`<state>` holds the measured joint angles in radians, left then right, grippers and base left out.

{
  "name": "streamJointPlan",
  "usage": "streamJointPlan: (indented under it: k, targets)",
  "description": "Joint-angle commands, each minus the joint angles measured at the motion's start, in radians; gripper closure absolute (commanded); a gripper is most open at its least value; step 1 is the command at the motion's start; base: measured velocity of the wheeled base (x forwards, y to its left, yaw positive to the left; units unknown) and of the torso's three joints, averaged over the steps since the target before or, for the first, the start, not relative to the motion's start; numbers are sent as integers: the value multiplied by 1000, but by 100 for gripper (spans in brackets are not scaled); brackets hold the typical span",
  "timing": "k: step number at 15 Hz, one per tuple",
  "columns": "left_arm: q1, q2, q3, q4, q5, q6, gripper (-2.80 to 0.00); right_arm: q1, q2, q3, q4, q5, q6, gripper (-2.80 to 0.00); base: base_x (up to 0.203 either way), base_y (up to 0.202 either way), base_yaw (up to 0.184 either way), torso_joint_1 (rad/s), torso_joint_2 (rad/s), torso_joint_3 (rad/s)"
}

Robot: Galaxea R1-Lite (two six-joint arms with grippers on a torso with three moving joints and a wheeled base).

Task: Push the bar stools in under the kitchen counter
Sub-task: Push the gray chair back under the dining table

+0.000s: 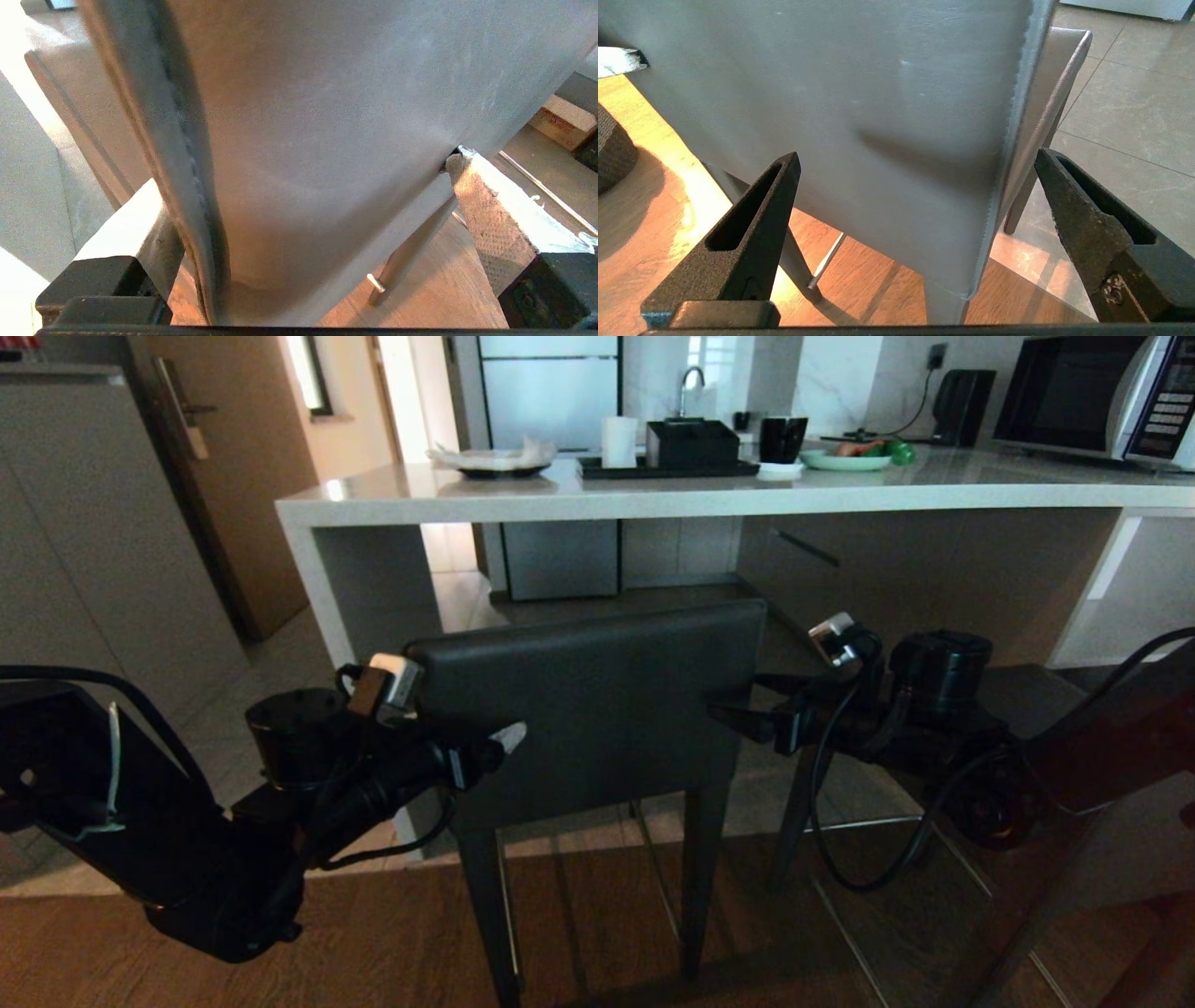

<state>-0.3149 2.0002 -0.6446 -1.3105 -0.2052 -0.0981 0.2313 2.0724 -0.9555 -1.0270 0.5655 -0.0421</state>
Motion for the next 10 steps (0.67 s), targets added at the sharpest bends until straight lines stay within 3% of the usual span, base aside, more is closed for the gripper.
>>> streamJointPlan:
  k: [1, 4, 10]
  targets:
    - [0, 6, -12, -6, 0, -1, -280, 0, 6, -4, -4, 3, -1, -280, 0, 0, 0, 0, 0, 0]
    - [0, 6, -12, 0, 0, -2, -280, 0, 11, -11, -2, 4, -1, -280, 36, 0, 0, -5, 1, 4]
    - [-1, 6, -12, -1, 0, 0, -280, 0, 14, -9, -4, 2, -1, -280, 189, 0, 3, 1, 4, 2]
